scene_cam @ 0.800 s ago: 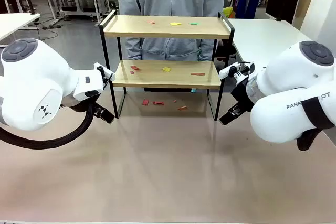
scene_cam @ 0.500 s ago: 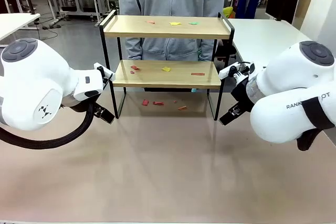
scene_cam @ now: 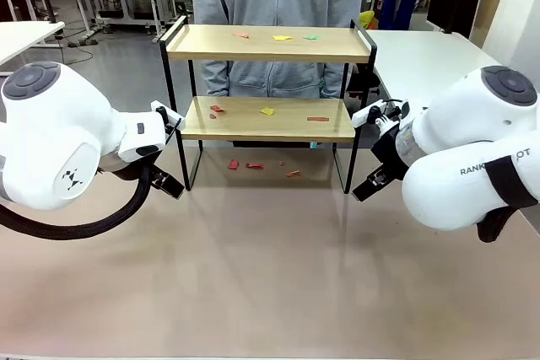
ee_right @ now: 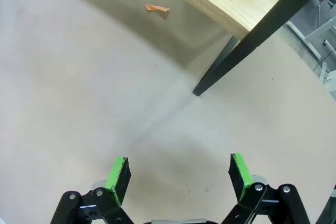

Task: Clean the shelf.
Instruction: Pick up the Duster handed by the human.

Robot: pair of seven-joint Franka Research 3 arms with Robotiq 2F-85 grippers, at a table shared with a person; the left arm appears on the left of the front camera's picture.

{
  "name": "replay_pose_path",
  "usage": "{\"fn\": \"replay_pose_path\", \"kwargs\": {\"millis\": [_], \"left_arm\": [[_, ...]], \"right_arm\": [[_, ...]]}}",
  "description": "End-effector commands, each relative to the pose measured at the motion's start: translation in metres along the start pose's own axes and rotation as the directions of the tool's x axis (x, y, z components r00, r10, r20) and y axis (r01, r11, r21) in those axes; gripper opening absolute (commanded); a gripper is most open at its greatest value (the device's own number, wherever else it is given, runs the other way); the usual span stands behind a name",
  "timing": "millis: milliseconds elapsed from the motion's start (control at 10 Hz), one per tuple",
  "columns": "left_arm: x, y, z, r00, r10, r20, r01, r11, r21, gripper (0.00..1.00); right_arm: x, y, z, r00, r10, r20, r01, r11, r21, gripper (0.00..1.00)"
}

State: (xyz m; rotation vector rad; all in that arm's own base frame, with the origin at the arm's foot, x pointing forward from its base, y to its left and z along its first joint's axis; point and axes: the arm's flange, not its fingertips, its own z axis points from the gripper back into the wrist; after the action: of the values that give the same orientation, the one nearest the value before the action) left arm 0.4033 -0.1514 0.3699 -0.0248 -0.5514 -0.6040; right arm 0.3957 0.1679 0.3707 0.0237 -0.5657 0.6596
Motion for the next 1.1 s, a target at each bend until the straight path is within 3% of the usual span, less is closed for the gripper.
{"fn": "replay_pose_path", "kwargs": {"millis": [0,100,300,600,800,1000], "left_arm": [[0.000,0.000,0.000,1.000,0.000,0.000,0.000,1.000,0.000,1.00],[0.000,0.000,0.000,1.000,0.000,0.000,0.000,1.000,0.000,1.00],[0.026,0.035,0.046,0.999,0.005,0.039,-0.003,0.999,-0.034,1.00],[0.049,0.092,0.095,0.993,-0.111,0.039,0.116,0.973,-0.199,1.00],[0.054,0.150,0.100,0.953,-0.297,0.060,0.300,0.905,-0.301,1.00],[0.043,0.208,0.089,0.930,-0.310,0.199,0.367,0.821,-0.437,1.00]], "right_arm": [[0.000,0.000,0.000,1.000,0.000,0.000,0.000,1.000,0.000,1.00],[0.017,-0.013,0.021,0.998,-0.007,0.058,0.008,1.000,-0.016,1.00],[0.043,-0.051,0.062,0.993,-0.054,0.109,0.051,0.998,0.031,1.00],[0.052,-0.112,0.108,0.988,-0.049,0.145,0.038,0.997,0.072,1.00],[0.044,-0.179,0.114,0.980,0.110,0.168,-0.128,0.987,0.101,1.00],[0.023,-0.244,0.097,0.950,0.185,0.250,-0.231,0.958,0.169,1.00]]}}
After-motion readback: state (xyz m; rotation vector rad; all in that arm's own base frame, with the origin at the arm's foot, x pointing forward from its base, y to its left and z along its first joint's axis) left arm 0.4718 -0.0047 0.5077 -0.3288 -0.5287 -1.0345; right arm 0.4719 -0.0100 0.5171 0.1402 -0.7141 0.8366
